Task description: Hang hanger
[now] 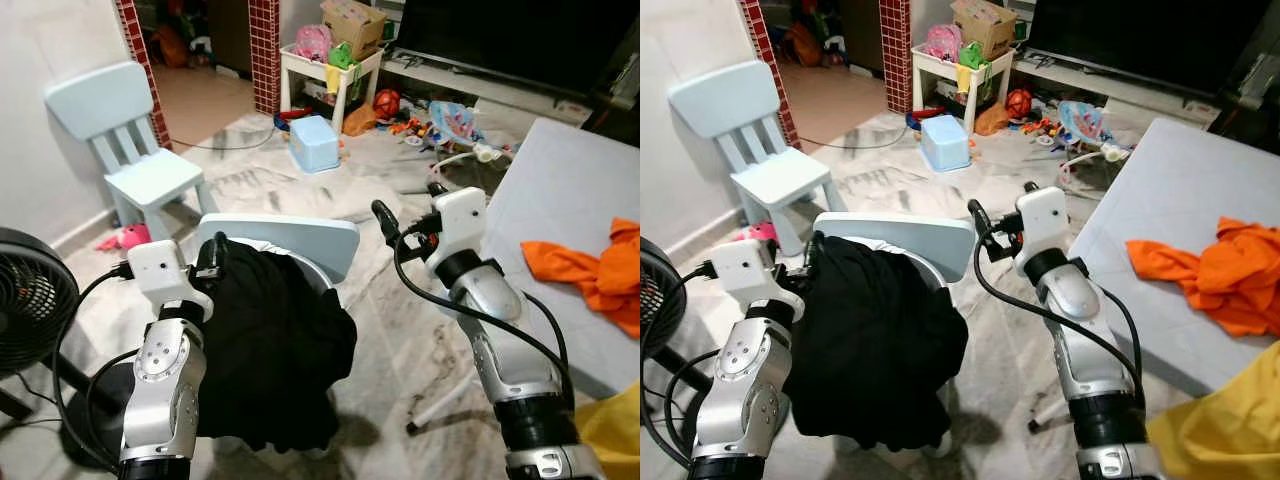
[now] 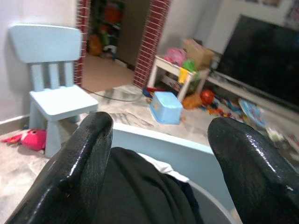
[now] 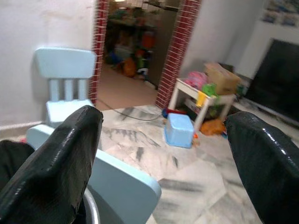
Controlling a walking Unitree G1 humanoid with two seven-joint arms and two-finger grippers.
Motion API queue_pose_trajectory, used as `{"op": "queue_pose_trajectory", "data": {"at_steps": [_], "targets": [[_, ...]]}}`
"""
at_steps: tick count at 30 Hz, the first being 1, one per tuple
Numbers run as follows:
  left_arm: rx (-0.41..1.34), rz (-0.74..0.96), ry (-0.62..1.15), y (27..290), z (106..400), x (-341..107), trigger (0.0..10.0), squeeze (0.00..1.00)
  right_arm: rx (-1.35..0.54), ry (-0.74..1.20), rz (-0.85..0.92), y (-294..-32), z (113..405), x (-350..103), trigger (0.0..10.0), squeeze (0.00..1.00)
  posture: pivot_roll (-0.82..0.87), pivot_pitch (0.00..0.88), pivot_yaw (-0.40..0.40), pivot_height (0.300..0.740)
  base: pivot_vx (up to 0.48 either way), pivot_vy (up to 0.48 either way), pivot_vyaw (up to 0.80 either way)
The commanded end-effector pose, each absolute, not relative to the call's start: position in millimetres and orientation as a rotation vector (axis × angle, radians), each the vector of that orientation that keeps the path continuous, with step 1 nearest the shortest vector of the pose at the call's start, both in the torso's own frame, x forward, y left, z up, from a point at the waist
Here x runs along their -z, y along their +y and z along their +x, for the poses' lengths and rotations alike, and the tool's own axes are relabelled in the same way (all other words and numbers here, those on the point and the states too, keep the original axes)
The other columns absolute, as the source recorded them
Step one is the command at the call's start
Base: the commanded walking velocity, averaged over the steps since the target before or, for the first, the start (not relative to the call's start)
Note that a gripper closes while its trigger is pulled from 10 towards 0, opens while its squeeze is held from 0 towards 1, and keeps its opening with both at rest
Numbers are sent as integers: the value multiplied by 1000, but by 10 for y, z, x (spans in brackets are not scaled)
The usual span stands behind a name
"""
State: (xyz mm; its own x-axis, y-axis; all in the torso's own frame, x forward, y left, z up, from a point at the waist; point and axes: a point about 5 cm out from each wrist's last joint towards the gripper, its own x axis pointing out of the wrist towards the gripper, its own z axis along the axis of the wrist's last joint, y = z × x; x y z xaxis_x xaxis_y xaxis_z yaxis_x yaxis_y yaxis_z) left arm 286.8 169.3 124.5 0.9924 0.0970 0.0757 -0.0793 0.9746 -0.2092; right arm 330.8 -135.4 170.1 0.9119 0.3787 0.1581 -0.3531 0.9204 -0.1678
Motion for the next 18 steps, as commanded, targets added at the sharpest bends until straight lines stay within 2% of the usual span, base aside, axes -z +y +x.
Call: {"op": "queue_pose_trajectory", "data": {"at_steps": [1,6,12,18], "targets": [[-116,-211,-82,1687,2850,-1202,10000,0,-398,-193,-159,-1367,3349,-1719,10000,0,29,0,-171,740,0,0,0],[-150,-223,-82,1698,2828,-1140,10000,0,-444,-197,-193,-1323,3432,-1761,10000,0,33,0,-209,740,0,0,0],[-116,-244,-51,1650,2909,-1104,10000,0,-457,-202,-210,-1302,3448,-1756,10000,0,23,0,-202,740,0,0,0],[-46,-239,40,1548,3040,-1032,10000,0,-425,-151,-234,-1363,3368,-1599,10000,0,-20,0,-137,740,0,0,0]]}}
